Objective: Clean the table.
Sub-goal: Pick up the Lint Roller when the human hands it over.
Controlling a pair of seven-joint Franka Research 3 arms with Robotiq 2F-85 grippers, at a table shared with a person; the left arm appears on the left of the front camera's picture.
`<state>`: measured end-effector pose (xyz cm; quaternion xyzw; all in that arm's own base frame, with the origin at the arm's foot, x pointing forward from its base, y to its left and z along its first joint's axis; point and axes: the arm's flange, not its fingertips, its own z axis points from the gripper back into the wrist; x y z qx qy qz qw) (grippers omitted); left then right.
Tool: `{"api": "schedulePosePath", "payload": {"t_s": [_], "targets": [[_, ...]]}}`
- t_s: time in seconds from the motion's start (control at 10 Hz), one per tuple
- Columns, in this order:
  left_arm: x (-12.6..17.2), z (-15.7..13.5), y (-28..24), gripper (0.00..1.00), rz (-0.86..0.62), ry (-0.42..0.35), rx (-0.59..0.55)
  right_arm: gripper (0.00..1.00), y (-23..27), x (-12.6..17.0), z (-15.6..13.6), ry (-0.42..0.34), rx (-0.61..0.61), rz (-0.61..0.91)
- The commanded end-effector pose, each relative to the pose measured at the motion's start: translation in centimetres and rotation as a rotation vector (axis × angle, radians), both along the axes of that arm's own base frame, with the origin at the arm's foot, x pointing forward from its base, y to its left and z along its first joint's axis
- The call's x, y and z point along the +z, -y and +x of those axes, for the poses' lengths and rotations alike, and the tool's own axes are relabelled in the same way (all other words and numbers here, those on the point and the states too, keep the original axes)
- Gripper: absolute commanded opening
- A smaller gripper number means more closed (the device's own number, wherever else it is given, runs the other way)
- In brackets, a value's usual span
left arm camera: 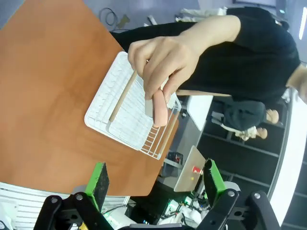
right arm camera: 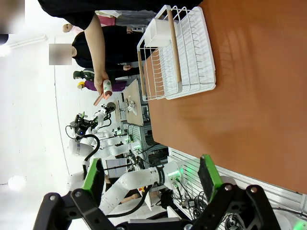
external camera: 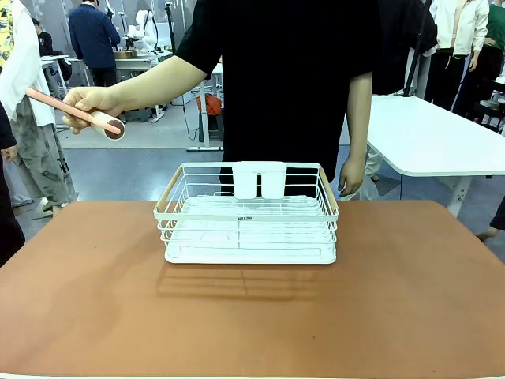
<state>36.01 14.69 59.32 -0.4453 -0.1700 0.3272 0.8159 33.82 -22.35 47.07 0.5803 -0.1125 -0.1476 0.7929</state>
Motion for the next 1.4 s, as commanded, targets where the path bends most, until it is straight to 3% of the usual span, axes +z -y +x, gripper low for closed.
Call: {"api": "schedulePosePath", "payload": {"t_s": [0.0, 0.3, 0.6, 1.3], "targets": [[-0.3, 0.2, 2.1, 1.00, 0.009, -0.041, 0.103, 1.00, -0.1, 0.2, -0.1, 0.012, 0.003, 0.008], [-1.5, 1.8, 4.0, 1.00, 0.015, -0.072, 0.130, 1.00, -0.1, 0.2, -0.1, 0.012, 0.003, 0.008], [-2.9, 2.8, 4.7, 1.00, -0.009, -0.081, 0.245, 1.00, -0.1, 0.2, -0.1, 0.012, 0.003, 0.008], [-5.2, 2.8, 4.8, 1.00, -0.040, -0.140, 0.239, 1.00, -0.1, 0.2, -0.1, 0.012, 0.003, 0.008]]}}
